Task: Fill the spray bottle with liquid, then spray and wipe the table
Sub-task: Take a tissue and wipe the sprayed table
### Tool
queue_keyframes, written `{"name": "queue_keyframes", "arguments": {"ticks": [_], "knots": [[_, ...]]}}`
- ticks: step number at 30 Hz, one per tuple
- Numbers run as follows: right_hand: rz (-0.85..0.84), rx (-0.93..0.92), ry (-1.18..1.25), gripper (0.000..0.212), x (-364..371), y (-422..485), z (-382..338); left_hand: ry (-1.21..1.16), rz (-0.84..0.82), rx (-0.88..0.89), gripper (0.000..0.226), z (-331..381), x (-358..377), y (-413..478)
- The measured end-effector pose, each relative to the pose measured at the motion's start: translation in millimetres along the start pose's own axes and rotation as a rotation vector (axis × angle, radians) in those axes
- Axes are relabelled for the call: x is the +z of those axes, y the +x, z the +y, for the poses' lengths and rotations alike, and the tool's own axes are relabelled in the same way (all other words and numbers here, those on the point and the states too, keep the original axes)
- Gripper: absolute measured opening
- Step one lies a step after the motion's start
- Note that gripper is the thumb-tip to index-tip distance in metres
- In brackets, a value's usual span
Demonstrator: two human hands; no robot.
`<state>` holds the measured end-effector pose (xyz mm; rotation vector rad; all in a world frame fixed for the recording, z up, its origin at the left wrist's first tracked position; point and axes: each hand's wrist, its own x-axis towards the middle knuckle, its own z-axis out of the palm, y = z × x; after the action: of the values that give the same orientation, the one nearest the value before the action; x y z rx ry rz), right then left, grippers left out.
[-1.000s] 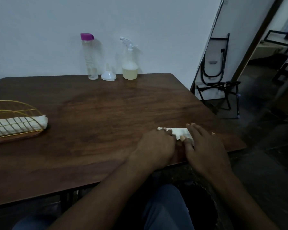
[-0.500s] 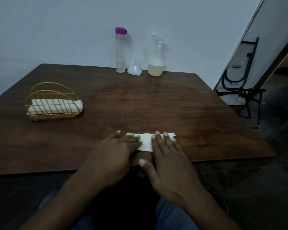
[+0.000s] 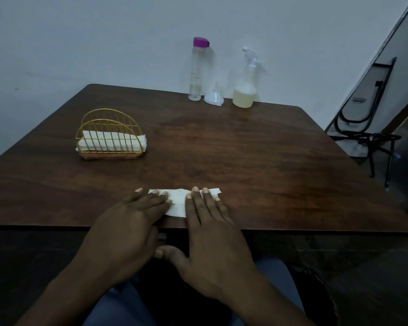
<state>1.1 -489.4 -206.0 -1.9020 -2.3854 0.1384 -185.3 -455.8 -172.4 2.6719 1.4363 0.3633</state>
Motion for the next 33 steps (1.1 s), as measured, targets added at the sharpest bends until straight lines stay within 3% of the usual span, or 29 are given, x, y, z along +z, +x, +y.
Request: {"name": "queue_keyframes", "arguments": {"ticks": [18,24,29,33], "knots": [[-0.008,0.368,-0.087,0.114,-28,-70,152,-0.037,-0.046,0.314,0.087,138,52,107],[0.027,0.465,-0.047,0.125,-35,-56,181,-0.061,-0.148,0.351,0.057,150,63,163],[0.106,0.403,0.035,0.116,-37,-39,183,-0.157,-0.226,0.386,0.067,143,56,192],[0.056,0.365,0.066,0.122,-32,-31,184,-0.247,-0.185,0.398,0.064,127,64,199]]}}
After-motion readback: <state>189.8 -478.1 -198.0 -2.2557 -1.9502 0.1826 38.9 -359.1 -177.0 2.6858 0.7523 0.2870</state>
